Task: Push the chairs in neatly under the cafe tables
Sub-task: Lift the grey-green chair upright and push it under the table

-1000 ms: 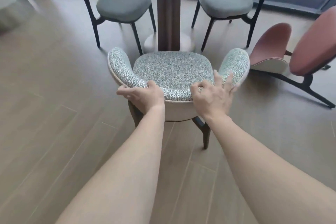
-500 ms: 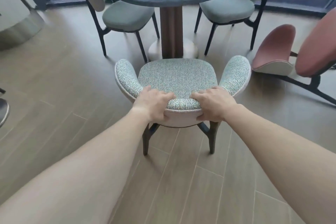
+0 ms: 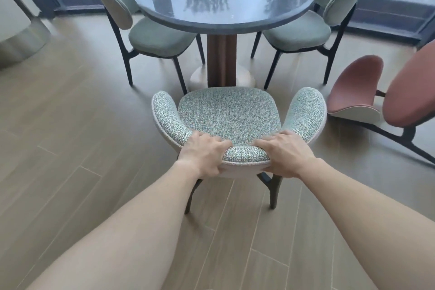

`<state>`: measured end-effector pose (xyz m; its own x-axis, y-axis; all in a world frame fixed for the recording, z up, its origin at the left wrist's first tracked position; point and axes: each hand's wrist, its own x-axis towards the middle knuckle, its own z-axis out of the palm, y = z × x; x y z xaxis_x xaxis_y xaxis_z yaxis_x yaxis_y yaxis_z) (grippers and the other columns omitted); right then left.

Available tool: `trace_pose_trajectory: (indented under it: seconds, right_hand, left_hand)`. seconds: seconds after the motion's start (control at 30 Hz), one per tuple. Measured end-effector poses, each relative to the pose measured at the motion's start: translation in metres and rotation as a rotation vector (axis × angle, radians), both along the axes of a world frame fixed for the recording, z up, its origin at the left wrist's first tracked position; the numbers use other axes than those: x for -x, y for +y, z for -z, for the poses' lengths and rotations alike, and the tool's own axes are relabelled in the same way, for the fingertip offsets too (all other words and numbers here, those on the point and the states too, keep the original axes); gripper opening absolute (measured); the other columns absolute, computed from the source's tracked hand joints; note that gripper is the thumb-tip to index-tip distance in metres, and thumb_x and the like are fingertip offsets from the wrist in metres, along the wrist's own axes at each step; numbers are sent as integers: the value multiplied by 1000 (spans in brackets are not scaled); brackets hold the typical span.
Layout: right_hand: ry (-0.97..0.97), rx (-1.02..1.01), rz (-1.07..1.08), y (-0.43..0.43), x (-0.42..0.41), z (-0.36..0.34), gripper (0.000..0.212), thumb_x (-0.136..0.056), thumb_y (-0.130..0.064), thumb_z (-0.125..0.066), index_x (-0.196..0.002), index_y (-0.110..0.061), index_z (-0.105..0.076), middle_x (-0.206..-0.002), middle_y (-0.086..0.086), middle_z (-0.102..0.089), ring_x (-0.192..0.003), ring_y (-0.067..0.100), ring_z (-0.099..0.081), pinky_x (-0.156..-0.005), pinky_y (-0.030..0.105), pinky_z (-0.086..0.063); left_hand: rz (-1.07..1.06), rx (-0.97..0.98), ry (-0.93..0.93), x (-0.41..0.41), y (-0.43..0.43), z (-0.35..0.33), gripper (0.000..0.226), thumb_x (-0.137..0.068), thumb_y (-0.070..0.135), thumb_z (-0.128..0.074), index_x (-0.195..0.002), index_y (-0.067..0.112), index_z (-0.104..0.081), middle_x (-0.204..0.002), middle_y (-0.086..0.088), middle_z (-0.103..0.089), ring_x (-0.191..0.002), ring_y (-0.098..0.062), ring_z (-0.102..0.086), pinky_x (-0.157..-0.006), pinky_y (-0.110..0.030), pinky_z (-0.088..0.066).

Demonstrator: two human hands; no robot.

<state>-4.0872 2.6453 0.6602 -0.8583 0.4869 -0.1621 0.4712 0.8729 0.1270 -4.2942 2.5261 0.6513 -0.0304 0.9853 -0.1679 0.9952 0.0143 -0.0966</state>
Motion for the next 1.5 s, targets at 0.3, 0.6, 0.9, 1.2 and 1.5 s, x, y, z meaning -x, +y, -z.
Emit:
trace_pose_trajectory:
  seconds: [0.3, 0.6, 0.9, 1.2, 1.5]
  right_hand:
    - [7, 51, 22, 74, 55, 0, 59, -85, -68, -68, -135, -36, -58, -123, -12, -71, -117, 19, -68, -103, 40, -44]
    - [30, 37, 1, 136, 79, 3, 64, -85, -72, -68, -137, -37, -56, -119, -12, -71, -115, 18, -68, -98, 39, -44]
    - [64, 27, -52, 187, 100, 0, 57, -87, -68, -70, -133, -36, -57, -121, -10, -71, -115, 20, -68, -95, 39, -43]
    - [71, 41, -95, 221, 109, 0, 60, -86, -69, -70, -136, -38, -56, -123, -12, -70, -118, 19, -66, -98, 40, -45]
    - [85, 46, -58, 217, 110, -2, 61, -84, -70, -71, -136, -41, -56, -122, -14, -70, -117, 18, -67, -98, 38, -46]
  left_hand:
    - [37, -6, -18, 63, 82, 0, 66, -90, 49, -75, -149, 39, -45, -132, 6, -67, -121, -25, -64, -109, -44, -39]
    - [9, 9, -27, 86, 139, 2, 66, -89, 44, -72, -149, 41, -43, -129, 5, -67, -120, -24, -64, -106, -43, -39]
    - [-38, 51, 0, 104, 187, -8, 71, -84, 48, -74, -148, 43, -43, -132, 7, -67, -120, -23, -65, -109, -42, -41]
    - [-70, 15, 20, 111, 215, -5, 64, -85, 52, -74, -143, 45, -48, -126, 10, -69, -116, -22, -67, -109, -41, -42]
    - [-66, -12, 6, 111, 213, -3, 66, -86, 61, -74, -144, 44, -47, -128, 9, -69, -118, -22, -66, -111, -42, -41]
